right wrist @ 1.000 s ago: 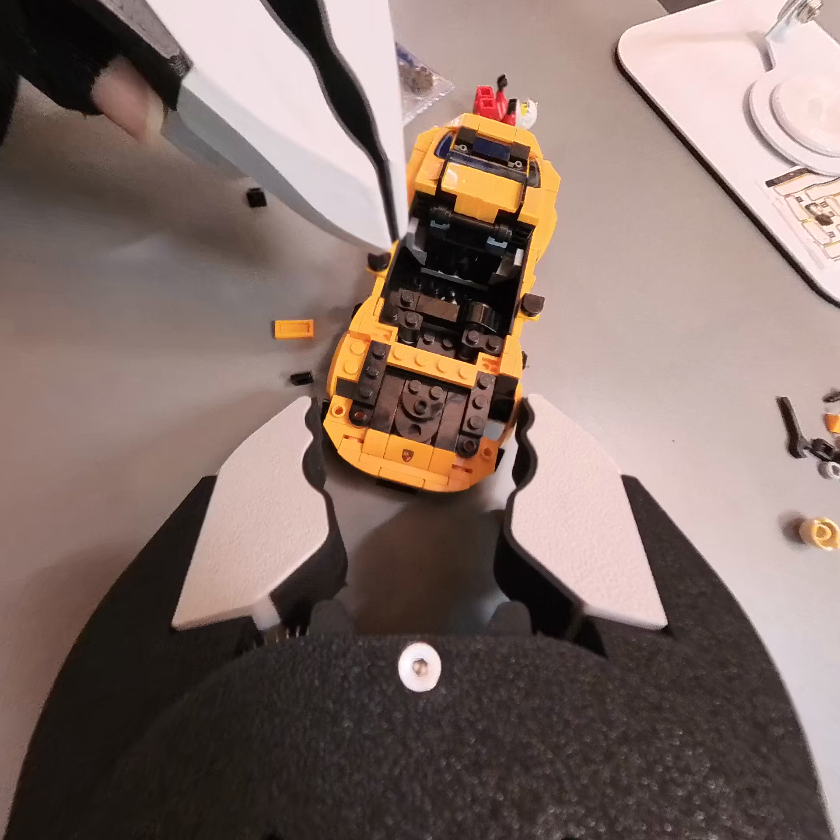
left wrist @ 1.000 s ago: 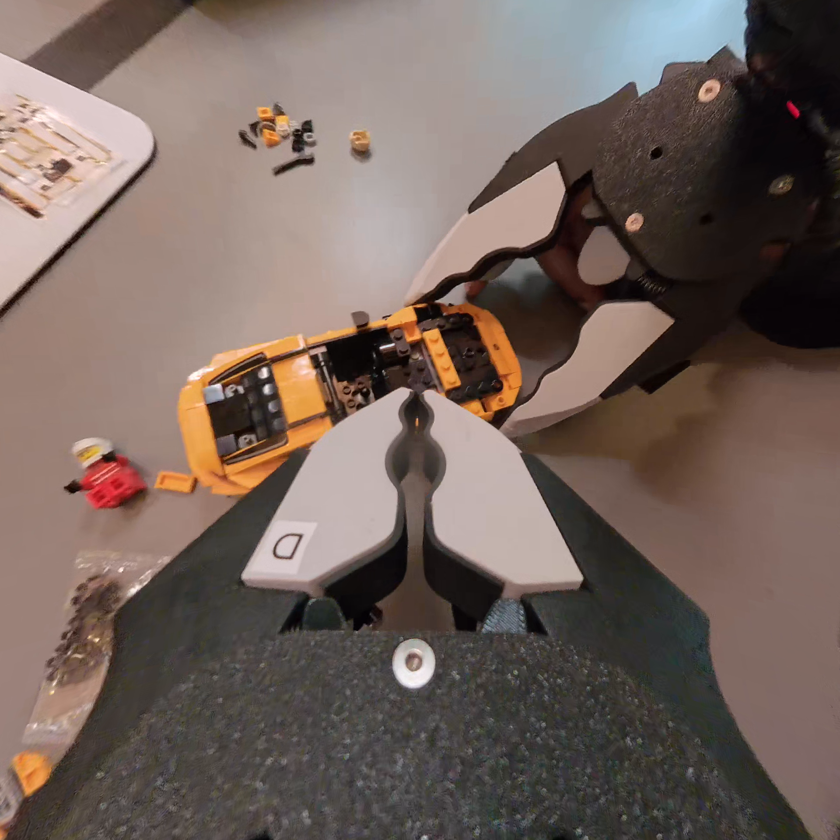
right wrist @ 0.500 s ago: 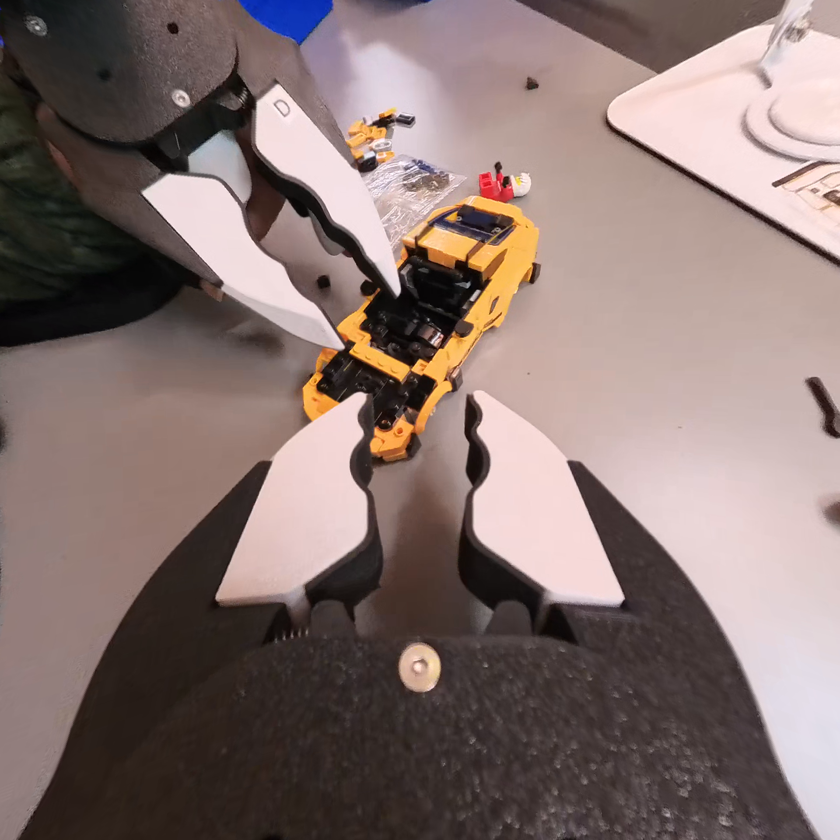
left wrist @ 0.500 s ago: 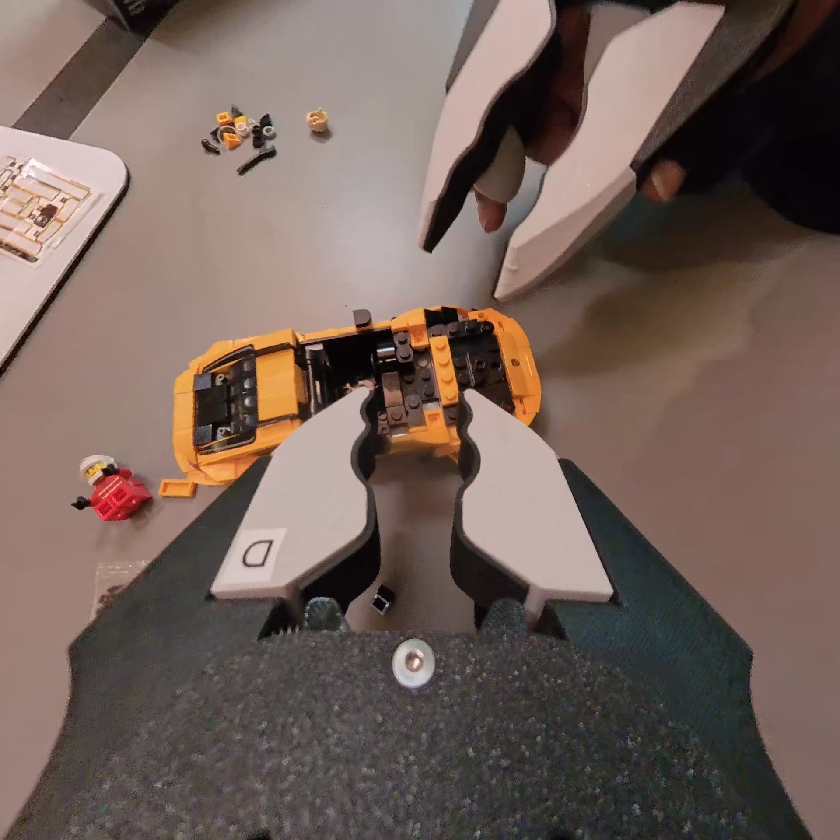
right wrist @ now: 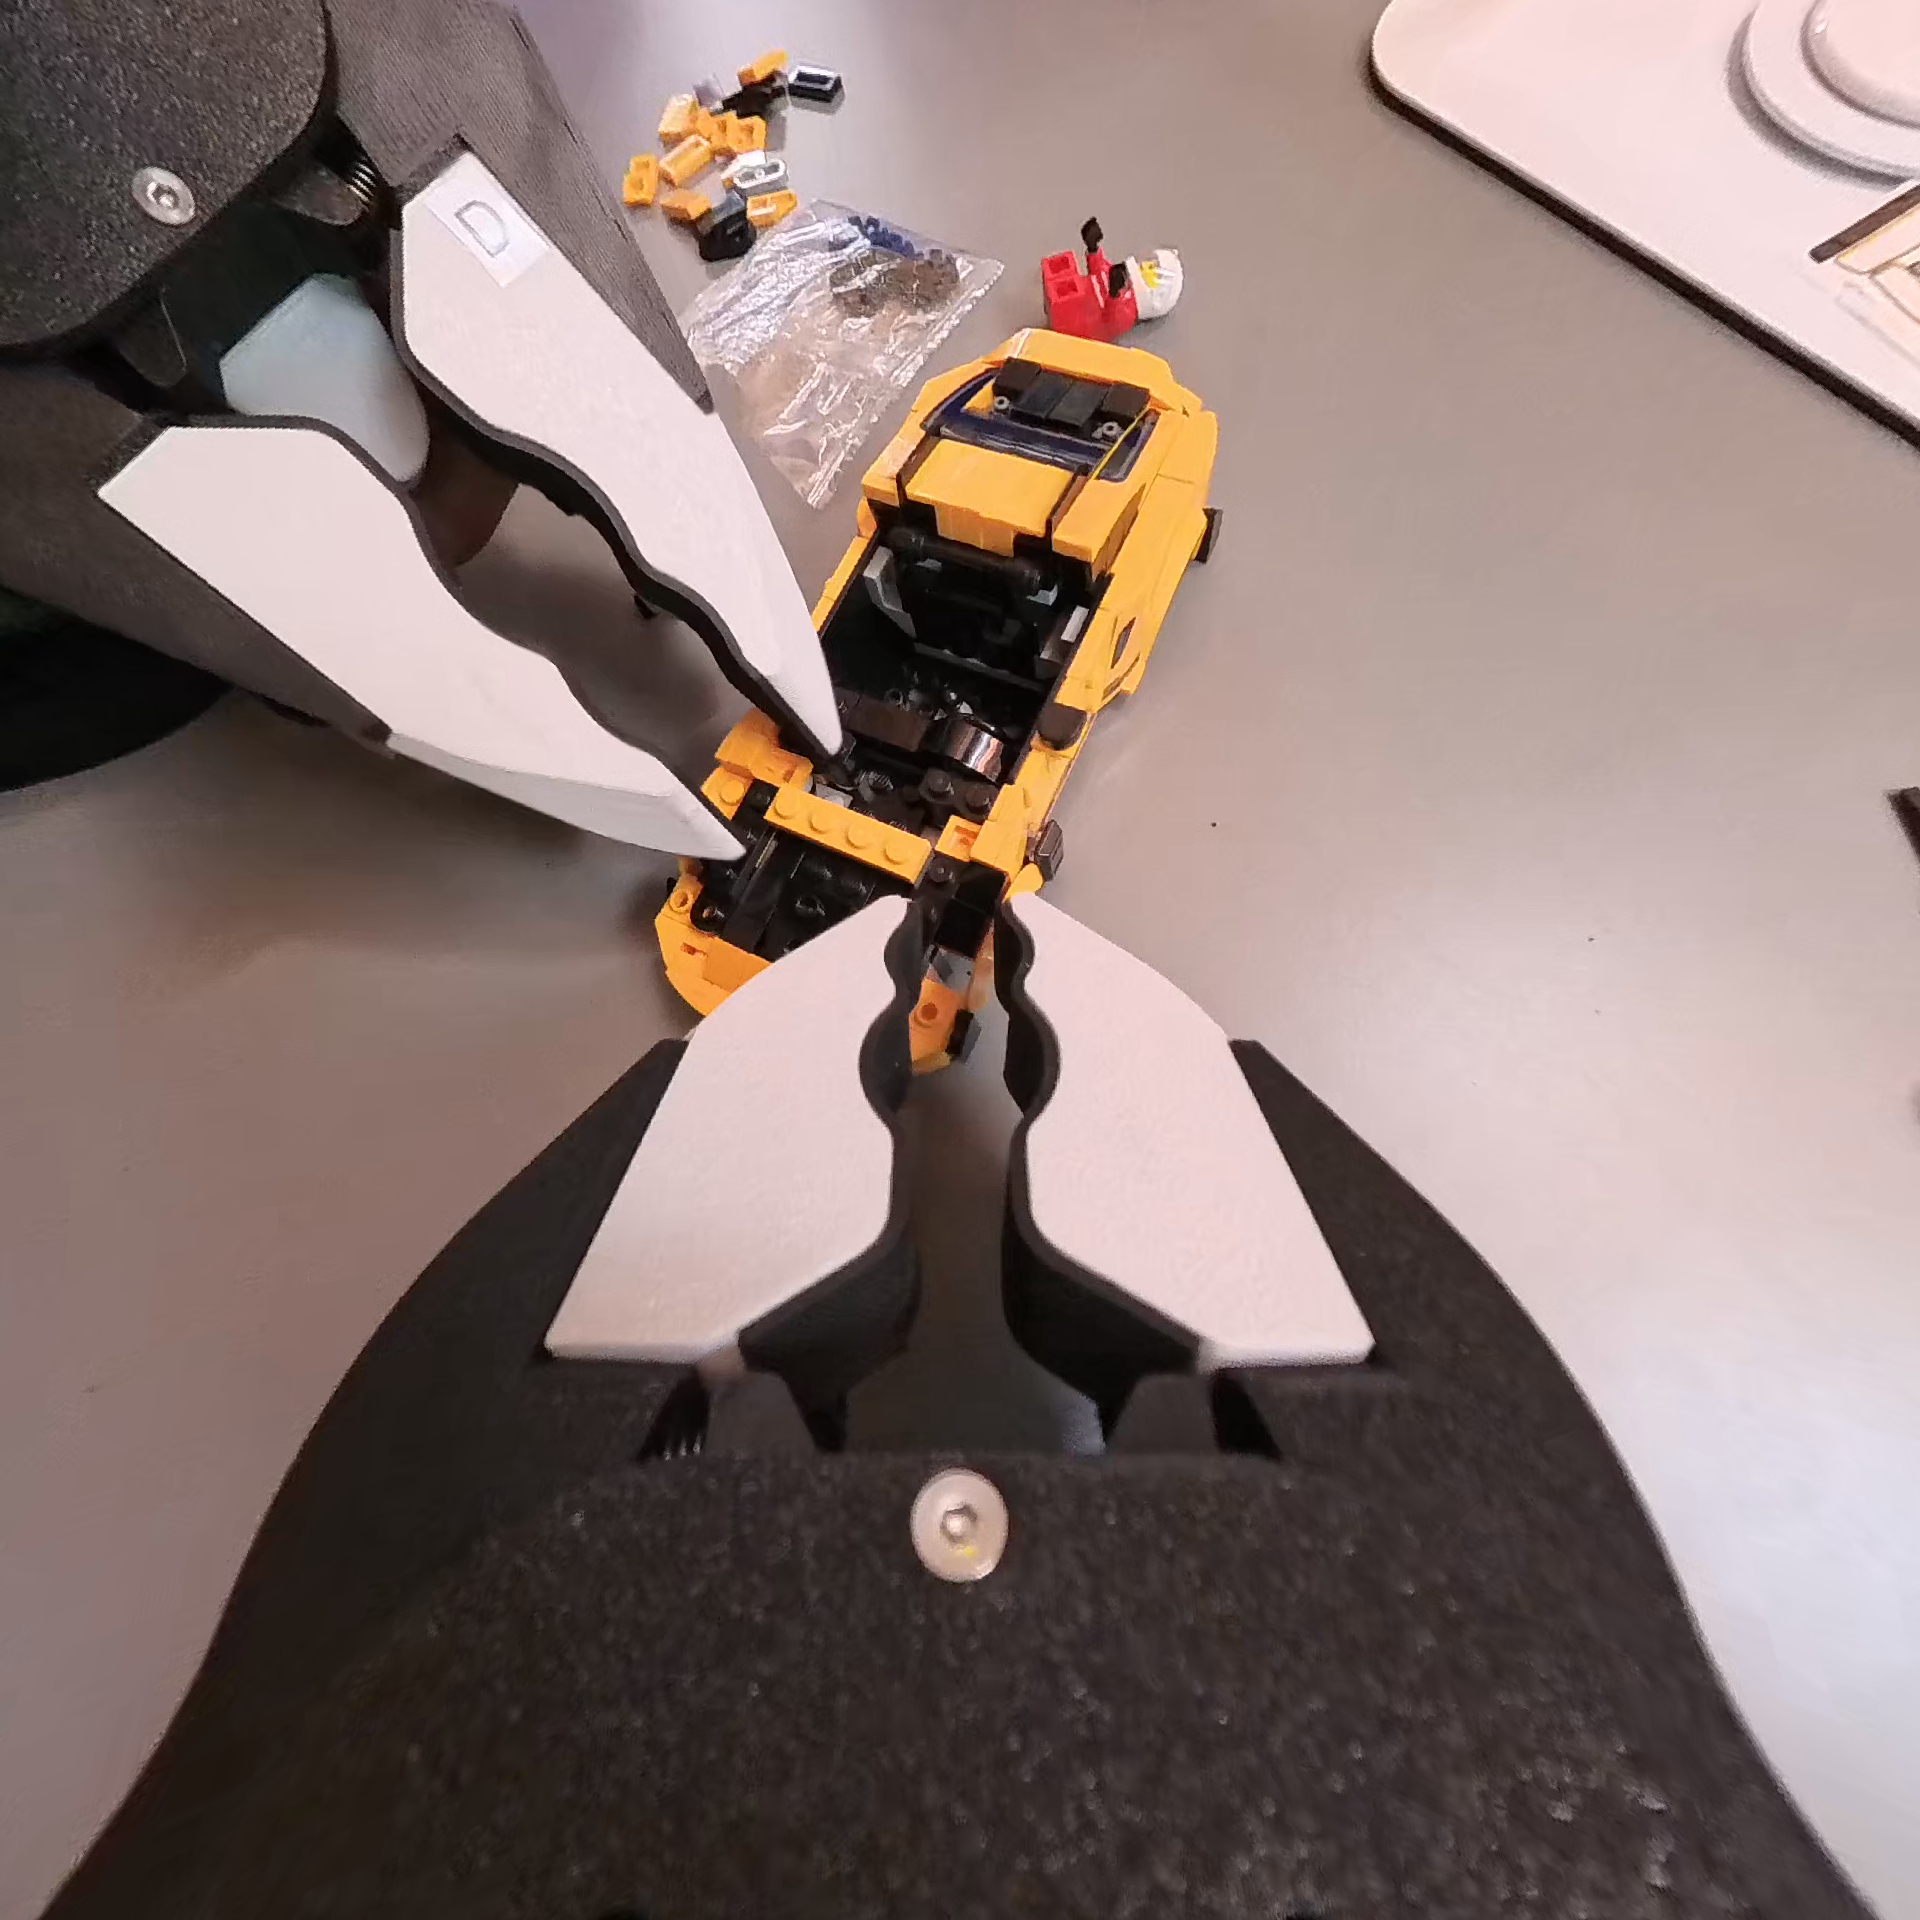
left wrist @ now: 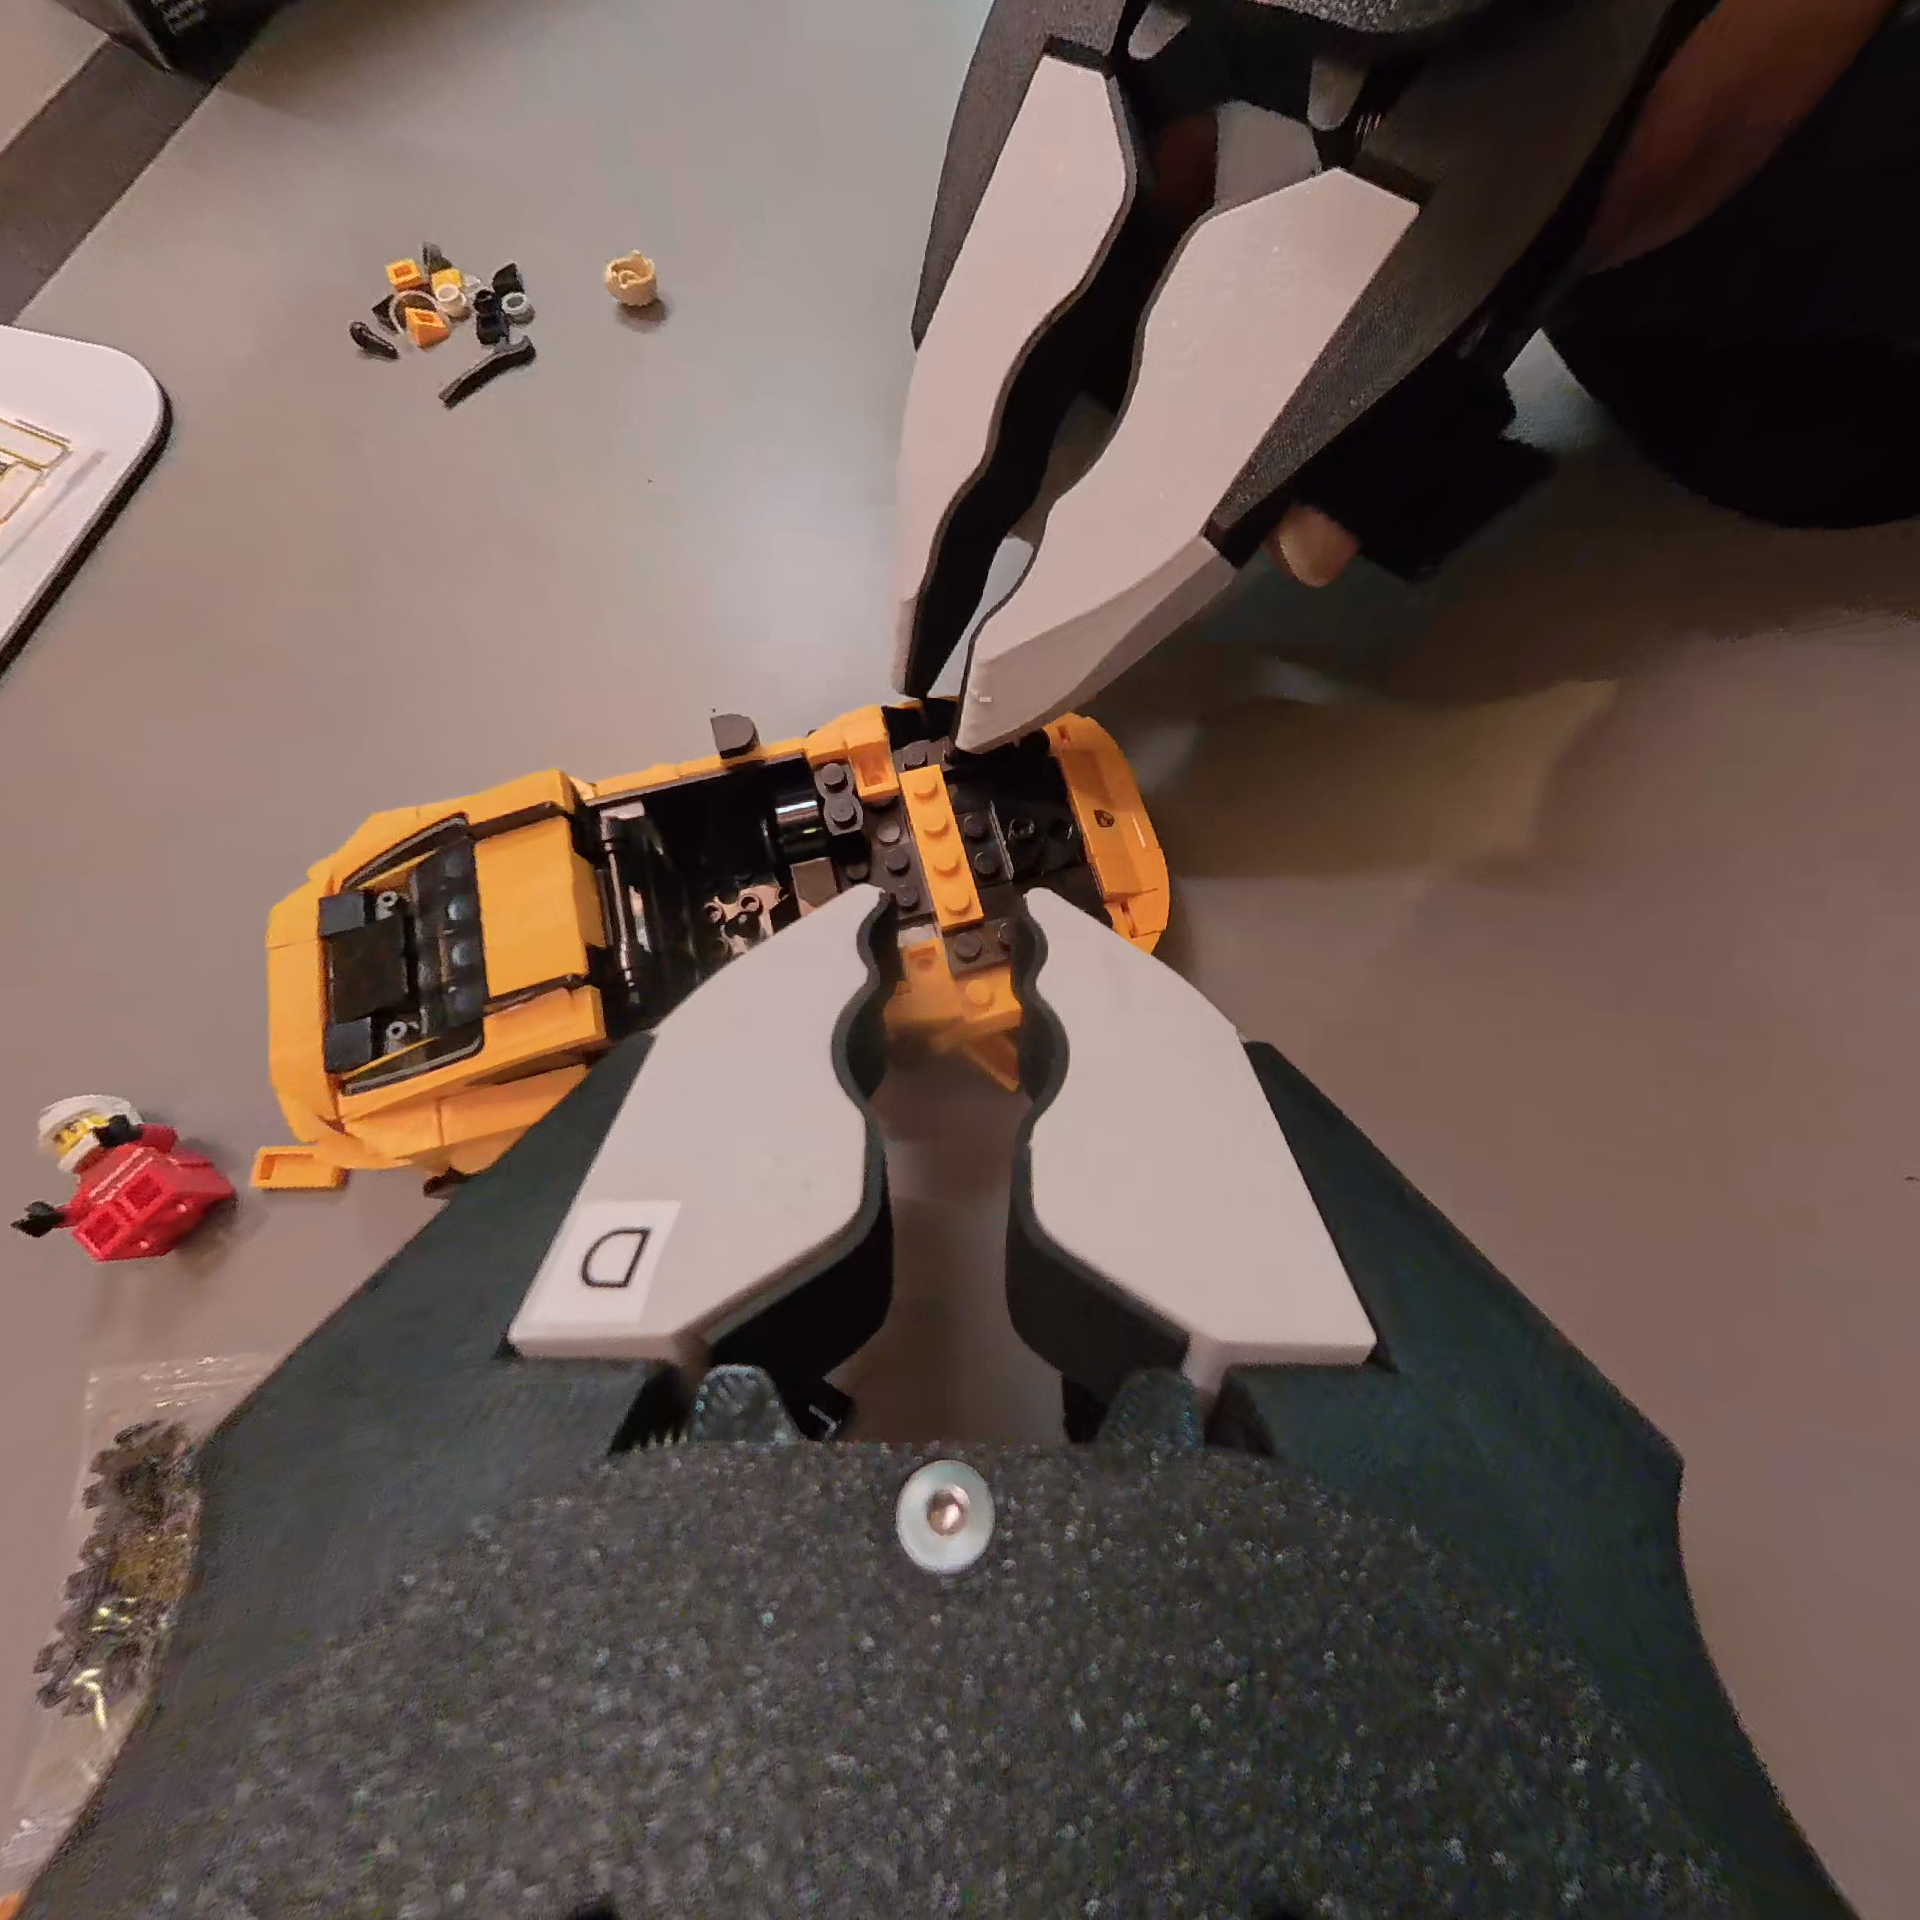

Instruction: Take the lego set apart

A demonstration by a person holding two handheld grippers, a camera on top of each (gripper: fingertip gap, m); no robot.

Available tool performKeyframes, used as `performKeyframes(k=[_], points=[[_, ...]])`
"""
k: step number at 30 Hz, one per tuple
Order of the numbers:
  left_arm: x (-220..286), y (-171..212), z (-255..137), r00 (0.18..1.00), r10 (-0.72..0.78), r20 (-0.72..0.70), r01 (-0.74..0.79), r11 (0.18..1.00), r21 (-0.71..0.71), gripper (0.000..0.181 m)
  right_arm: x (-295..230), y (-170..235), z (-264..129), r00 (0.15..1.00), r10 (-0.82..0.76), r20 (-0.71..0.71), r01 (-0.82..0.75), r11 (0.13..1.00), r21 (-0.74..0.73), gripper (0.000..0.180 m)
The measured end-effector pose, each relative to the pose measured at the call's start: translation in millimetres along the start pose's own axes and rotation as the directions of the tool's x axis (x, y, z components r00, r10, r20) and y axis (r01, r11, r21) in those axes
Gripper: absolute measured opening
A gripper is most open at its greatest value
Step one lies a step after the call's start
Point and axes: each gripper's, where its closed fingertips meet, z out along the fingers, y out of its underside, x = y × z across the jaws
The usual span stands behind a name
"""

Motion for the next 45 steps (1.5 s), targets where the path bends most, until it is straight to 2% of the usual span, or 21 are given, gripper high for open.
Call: performKeyframes(k=[4,9,10,16,20,25,36,45], points=[[-1,2,5,1.0,-0.014,0.017,0.014,1.0,-0.005,0.011,-2,-1,2,1.0,0.005,-0.009,-0.005,0.999,-0.047,0.013],[-2,3,5,0.999,-0.019,0.03,0.019,1.0,-0.008,0.011,-2,-2,4,1.0,0.013,-0.016,-0.015,0.996,-0.087,0.012],[-2,3,5,0.999,-0.028,0.03,0.028,1.0,-0.008,0.011,0,-2,4,1.0,0.007,-0.031,-0.01,0.996,-0.09,0.002],[-2,3,5,0.999,-0.049,0.02,0.05,0.999,-0.003,0.011,1,-3,4,0.994,-0.087,-0.066,0.081,0.993,-0.081,0.0],[-2,3,5,0.998,-0.056,0.018,0.056,0.998,0.0,0.011,1,-5,5,0.999,-0.04,-0.034,0.038,0.997,-0.065,0.013],[-3,3,6,0.997,-0.075,0.03,0.075,0.997,-0.003,0.011,0,-5,6,0.999,-0.03,-0.038,0.027,0.997,-0.079,0.008],[-4,3,6,0.994,-0.103,0.038,0.104,0.995,-0.008,0.011,0,-9,7,0.997,0.062,0.047,-0.059,0.995,-0.075,0.013],[-3,3,6,0.994,-0.101,0.046,0.102,0.995,-0.011,0.011,4,-8,10,0.999,0.05,-0.001,-0.049,0.993,-0.109,0.009]])
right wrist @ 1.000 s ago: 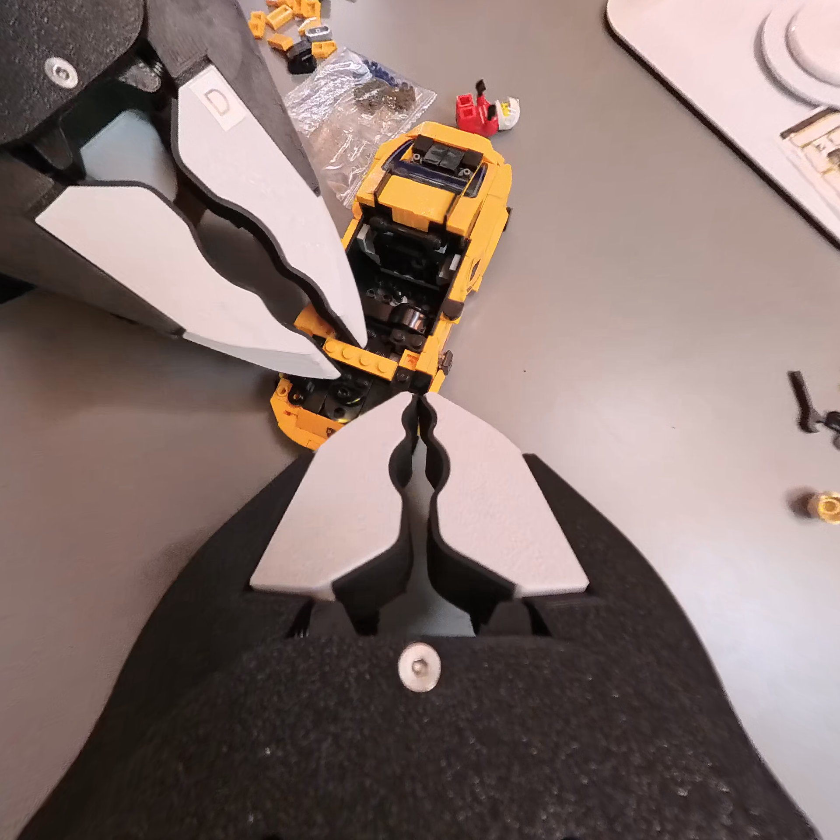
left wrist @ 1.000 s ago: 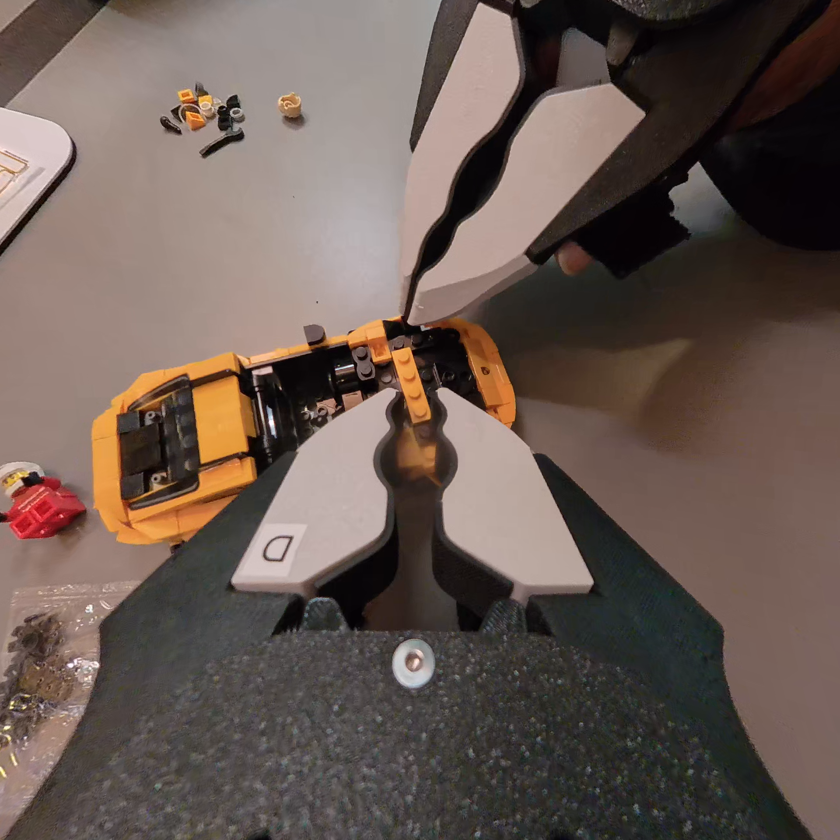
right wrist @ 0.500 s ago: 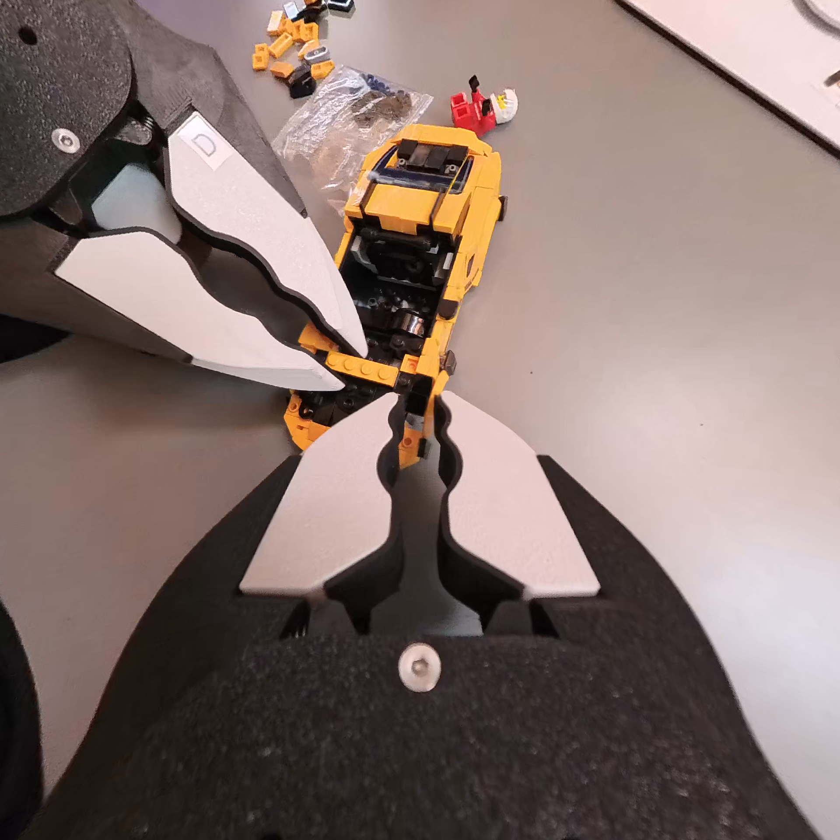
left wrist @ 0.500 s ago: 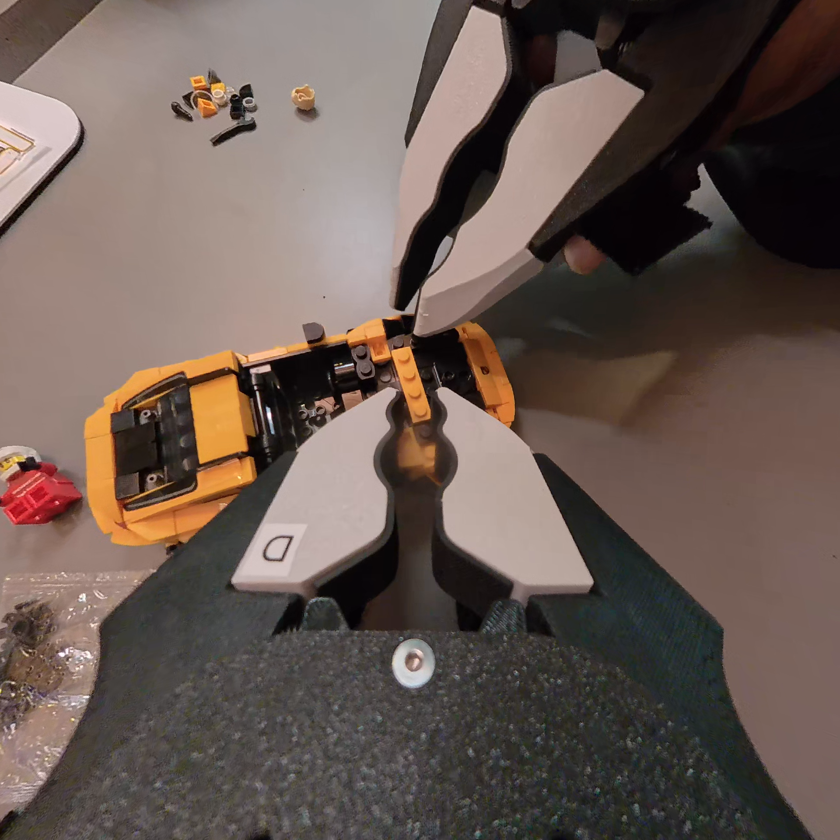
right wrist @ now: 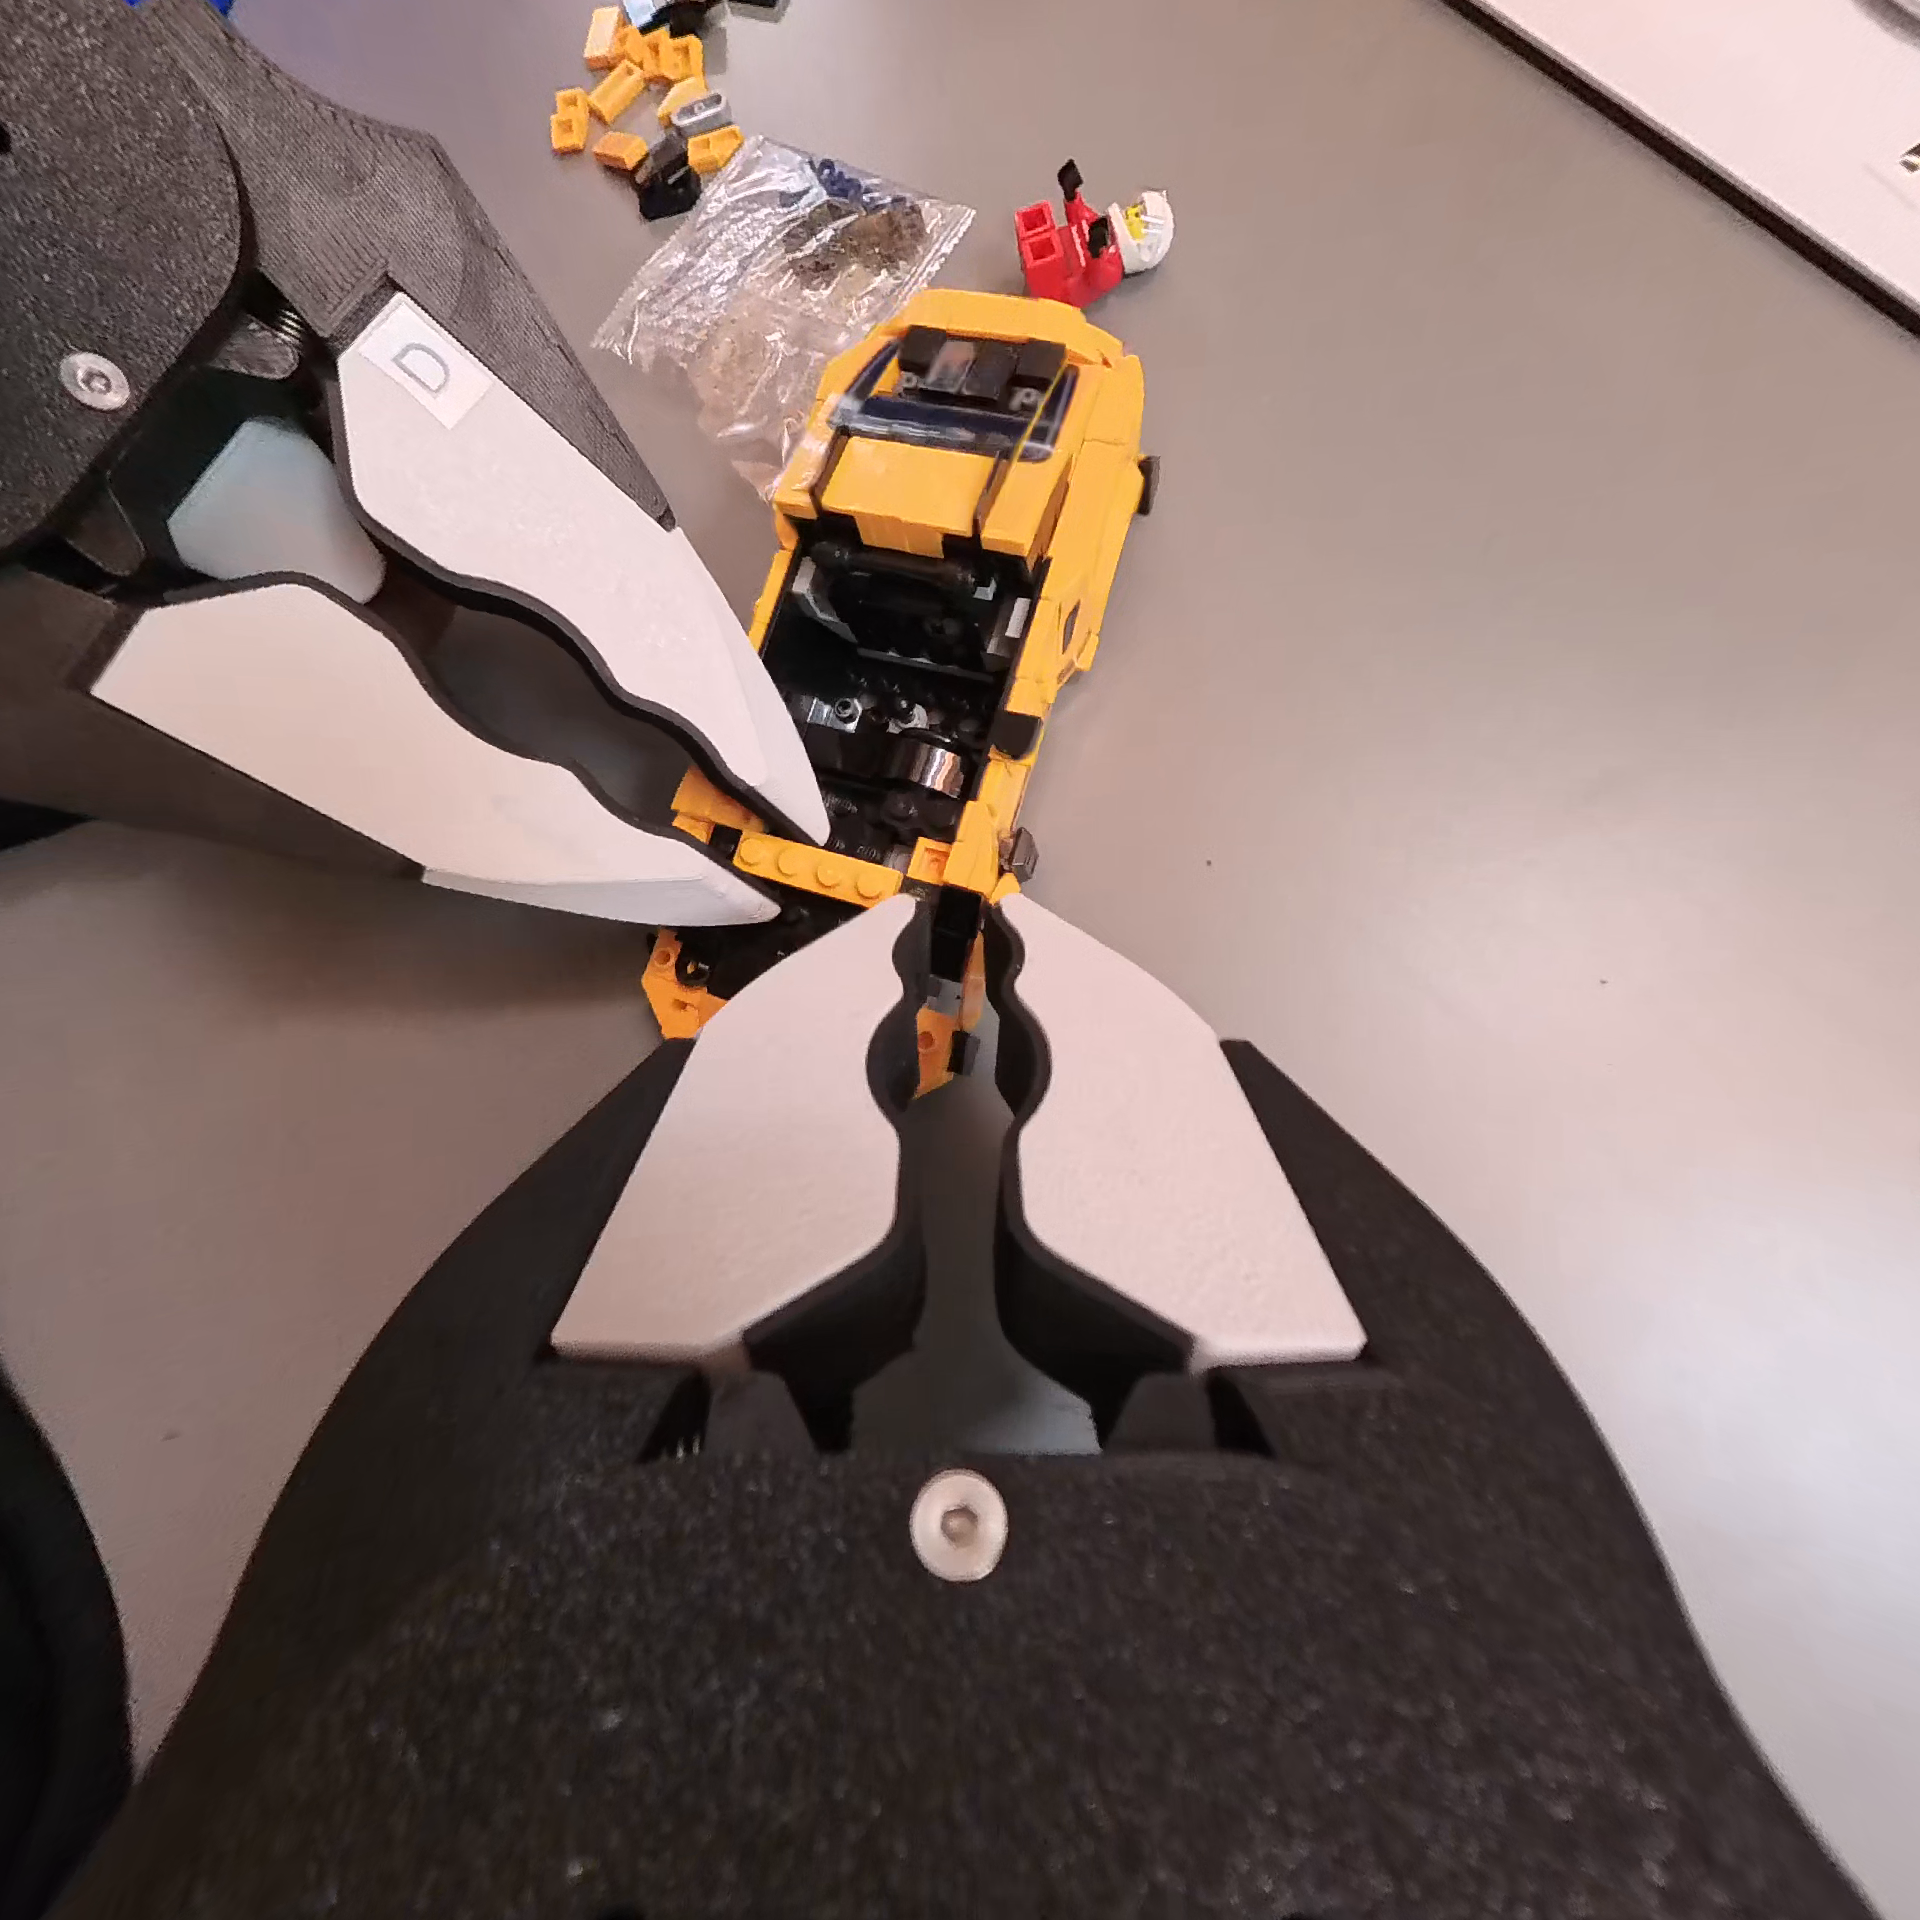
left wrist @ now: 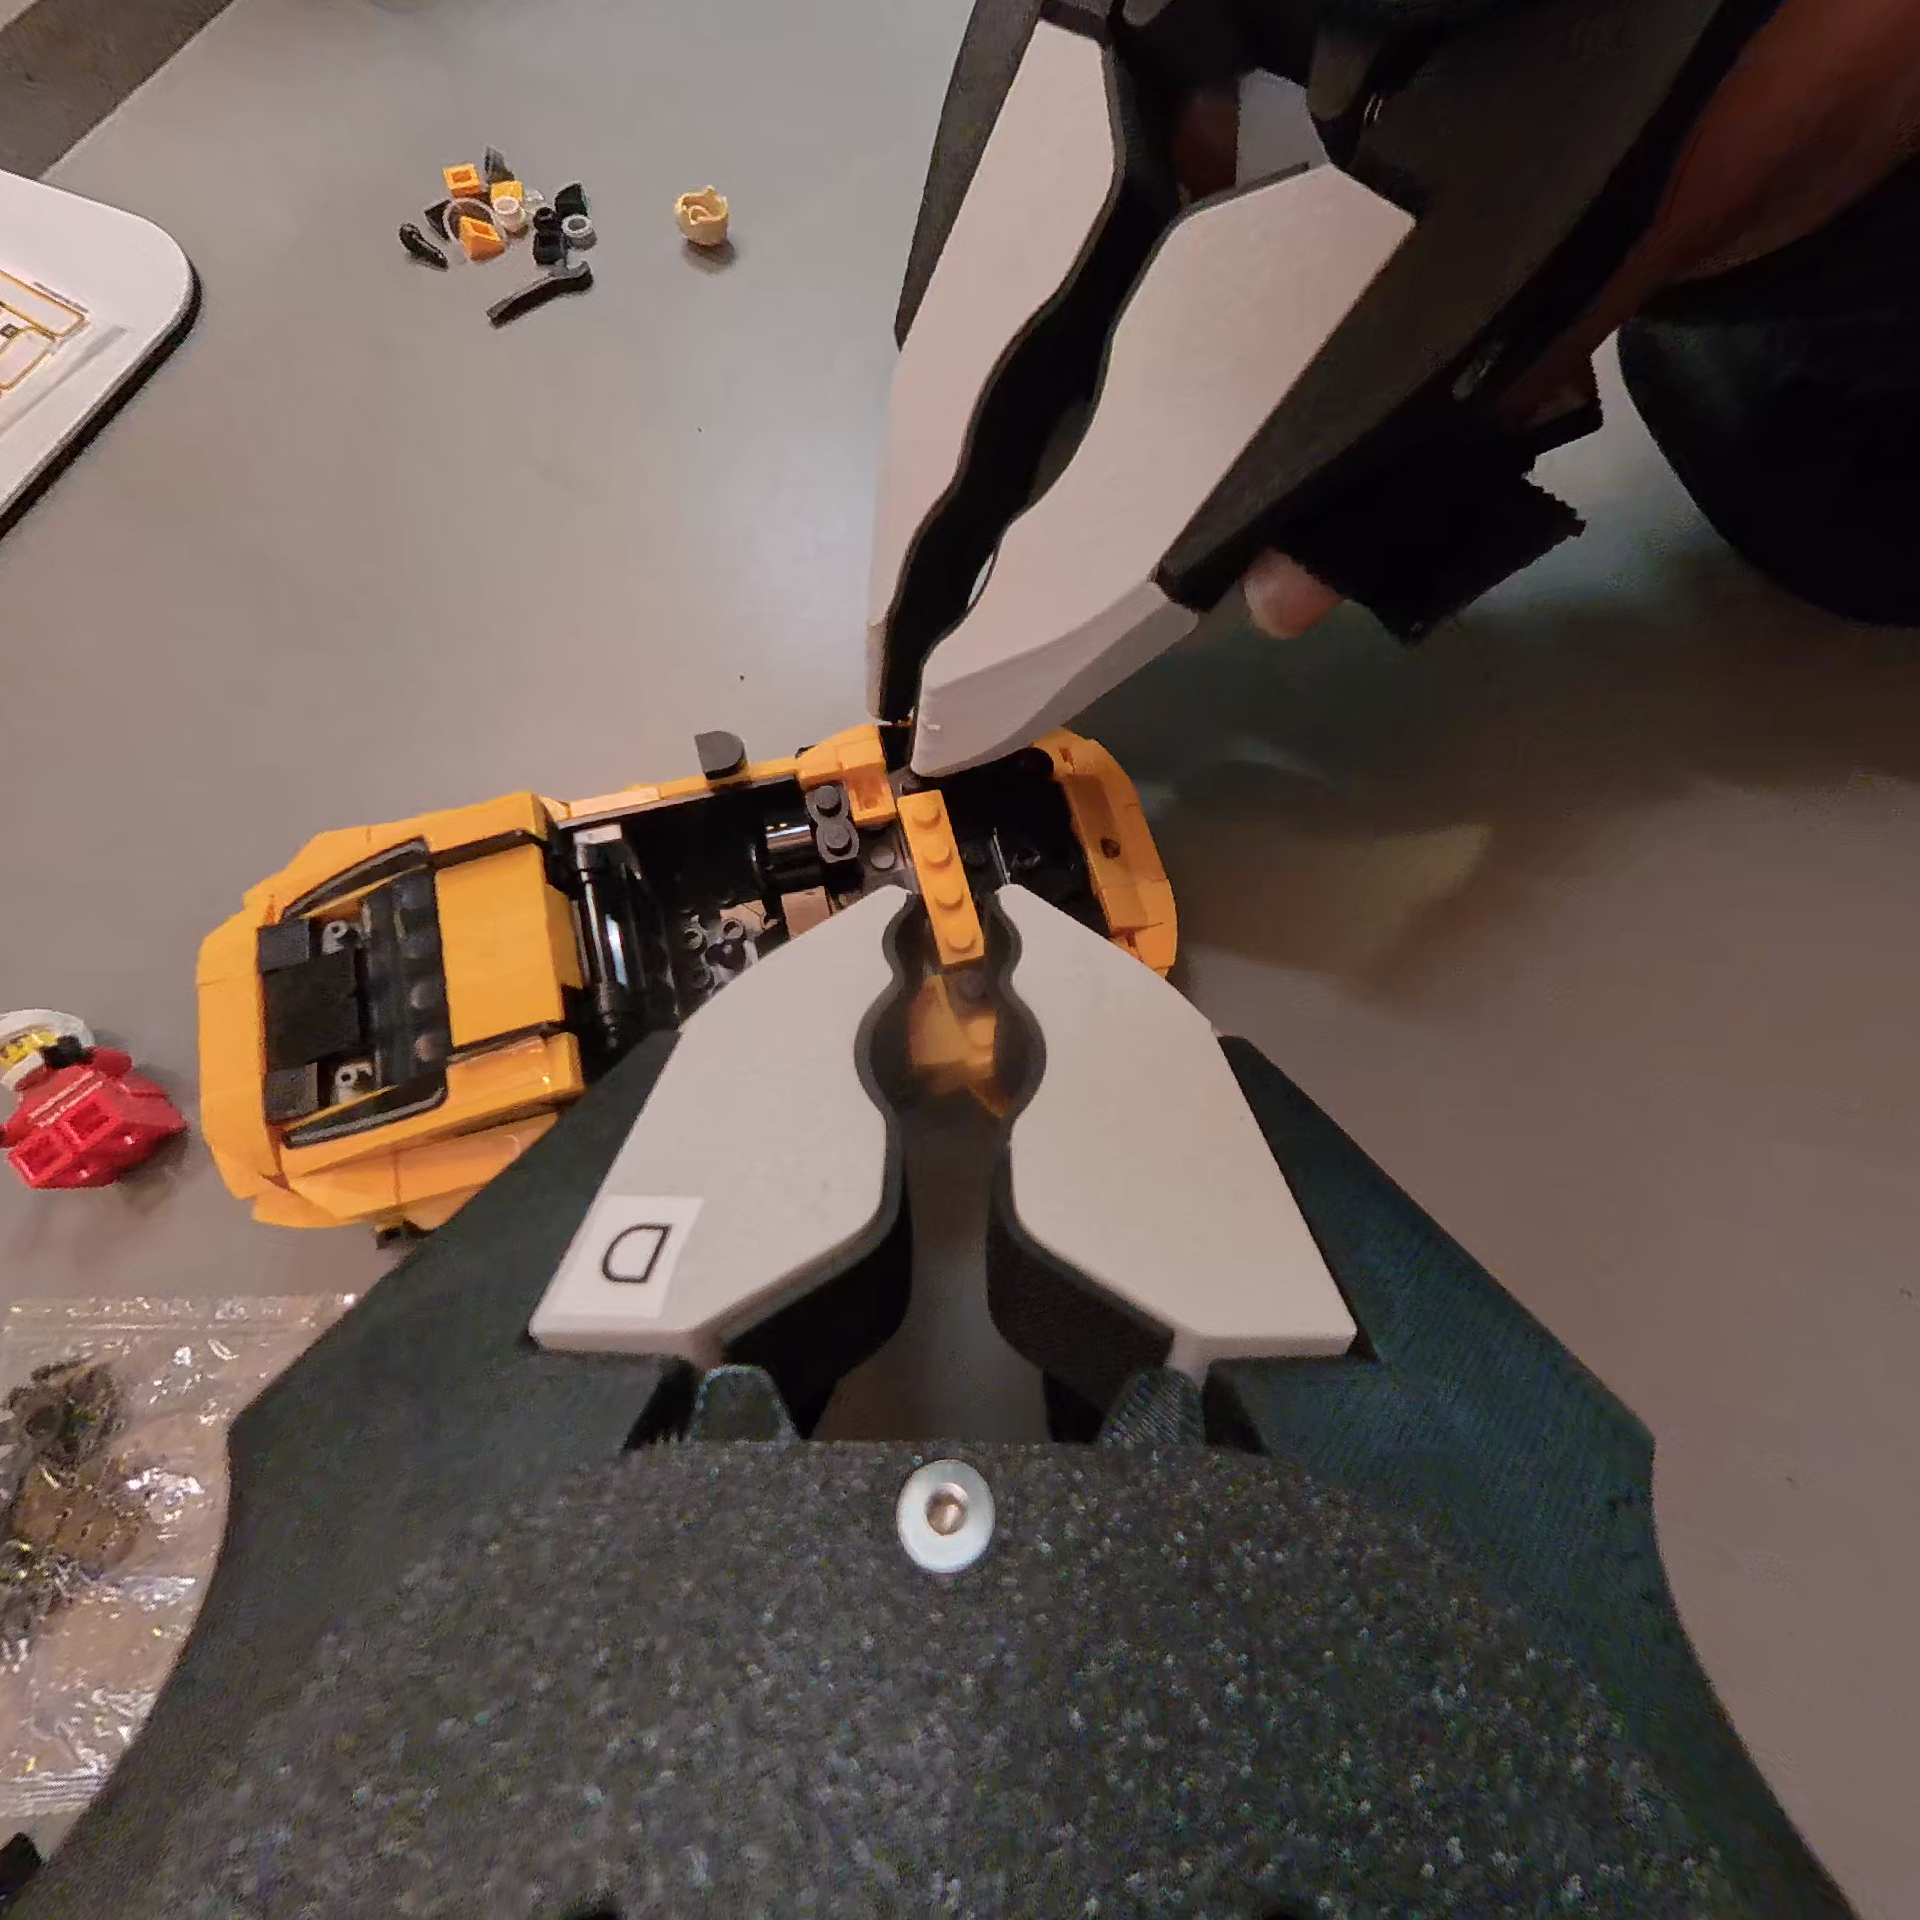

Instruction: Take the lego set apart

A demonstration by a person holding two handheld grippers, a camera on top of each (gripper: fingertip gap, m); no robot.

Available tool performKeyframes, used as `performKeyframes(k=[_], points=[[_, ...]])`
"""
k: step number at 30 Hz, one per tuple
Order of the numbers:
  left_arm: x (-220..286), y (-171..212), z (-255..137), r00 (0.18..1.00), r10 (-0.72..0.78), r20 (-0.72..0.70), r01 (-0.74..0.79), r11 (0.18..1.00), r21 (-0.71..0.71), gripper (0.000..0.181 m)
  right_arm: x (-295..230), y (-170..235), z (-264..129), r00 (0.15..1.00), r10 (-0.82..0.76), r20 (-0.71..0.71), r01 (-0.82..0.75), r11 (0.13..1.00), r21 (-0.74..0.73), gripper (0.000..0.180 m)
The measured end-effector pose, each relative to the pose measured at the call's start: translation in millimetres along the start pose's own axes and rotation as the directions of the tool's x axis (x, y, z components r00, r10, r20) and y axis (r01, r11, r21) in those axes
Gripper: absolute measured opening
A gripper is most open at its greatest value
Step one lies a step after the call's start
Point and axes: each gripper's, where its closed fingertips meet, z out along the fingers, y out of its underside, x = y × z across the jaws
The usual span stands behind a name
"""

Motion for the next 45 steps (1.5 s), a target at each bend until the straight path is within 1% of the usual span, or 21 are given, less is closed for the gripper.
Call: performKeyframes(k=[6,9,12,16,17,19,20,21,22,24,25,26,28,31,32,34,37,39,40,42,45], points=[[2,-1,1,1.0,0.006,0.021,-0.006,1.0,-0.011,0.01,-1,3,-3,0.999,0.027,-0.029,-0.027,1.0,0.008,0.012],[2,-1,1,0.999,0.01,0.032,-0.009,1.0,-0.016,0.01,0,3,-3,0.998,0.043,-0.048,-0.041,0.998,0.04,0.009],[1,-1,1,0.999,0.012,0.034,-0.012,1.0,-0.015,0.01,0,4,-4,0.998,0.062,-0.032,-0.059,0.994,0.087,0.008],[1,-2,2,0.999,0.017,0.047,-0.016,1.0,-0.012,0.009,-1,7,-8,1.0,0.014,-0.027,-0.01,0.993,0.121,0.005],[0,-2,1,0.999,0.014,0.048,-0.013,1.0,-0.012,0.009,-1,7,-10,0.999,0.003,-0.035,0.002,0.991,0.133,0.0],[-2,-1,0,0.999,0.01,0.053,-0.009,1.0,-0.015,0.008,2,21,-12,0.999,-0.037,-0.038,0.04,0.996,0.075,0.0],[-2,-1,0,0.999,0.007,0.053,-0.007,1.0,-0.014,0.008,-2,26,-12,0.999,-0.046,-0.002,0.046,0.996,0.081,0.0],[-2,-1,0,0.999,0.008,0.051,-0.007,1.0,-0.013,0.008,-5,27,-15,0.998,-0.058,0.012,0.056,0.993,0.104,0.0],[-2,-1,0,0.999,0.006,0.047,-0.006,1.0,-0.009,0.008,-4,24,-20,0.997,-0.076,-0.004,0.076,0.988,0.137,0.0],[-2,-1,0,0.999,0.003,0.039,-0.003,1.0,-0.006,0.008,-5,6,-33,0.989,-0.144,-0.035,0.148,0.963,0.225,0.0],[-2,-1,0,0.999,0.008,0.037,-0.008,1.0,-0.005,0.008,-10,2,-34,0.979,-0.203,-0.021,0.202,0.954,0.223,0.009],[-2,-2,0,0.999,0.008,0.035,-0.008,1.0,-0.002,0.008,-14,3,-32,0.964,-0.267,0.003,0.261,0.946,0.194,0.015],[-2,-2,0,0.999,0.02,0.033,-0.02,1.0,0.005,0.008,-14,4,-25,0.919,-0.393,0.033,0.384,0.911,0.149,0.02],[0,-2,0,1.0,0.013,0.012,-0.013,1.0,0.011,0.01,-13,6,-17,0.844,-0.524,0.115,0.517,0.851,0.086,0.021],[1,-5,-2,1.0,0.007,-0.007,-0.007,1.0,0.029,0.016,-13,7,-15,0.818,-0.558,0.141,0.554,0.83,0.065,0.021],[6,-12,-8,0.999,0.002,-0.049,0.001,0.998,0.064,0.021,-12,11,-12,0.772,-0.604,0.197,0.614,0.789,0.012,0.02],[13,-6,-6,0.995,0.027,-0.091,-0.025,0.999,0.028,0.03,-10,16,-11,0.727,-0.635,0.263,0.665,0.746,-0.037,0.017],[15,-6,-4,0.995,0.051,-0.081,-0.049,0.998,0.035,0.035,-8,16,-11,0.696,-0.655,0.294,0.696,0.716,-0.056,0.017],[14,-6,-4,0.995,0.063,-0.073,-0.061,0.998,0.032,0.033,-8,17,-11,0.679,-0.666,0.309,0.713,0.698,-0.065,0.016],[13,-6,-3,0.996,0.067,-0.066,-0.065,0.997,0.034,0.032,-7,17,-11,0.632,-0.7,0.332,0.759,0.645,-0.086,0.015],[10,-6,-2,0.996,0.074,-0.046,-0.073,0.997,0.038,0.027,-4,16,-10,0.509,-0.791,0.338,0.858,0.499,-0.122,0.01]])
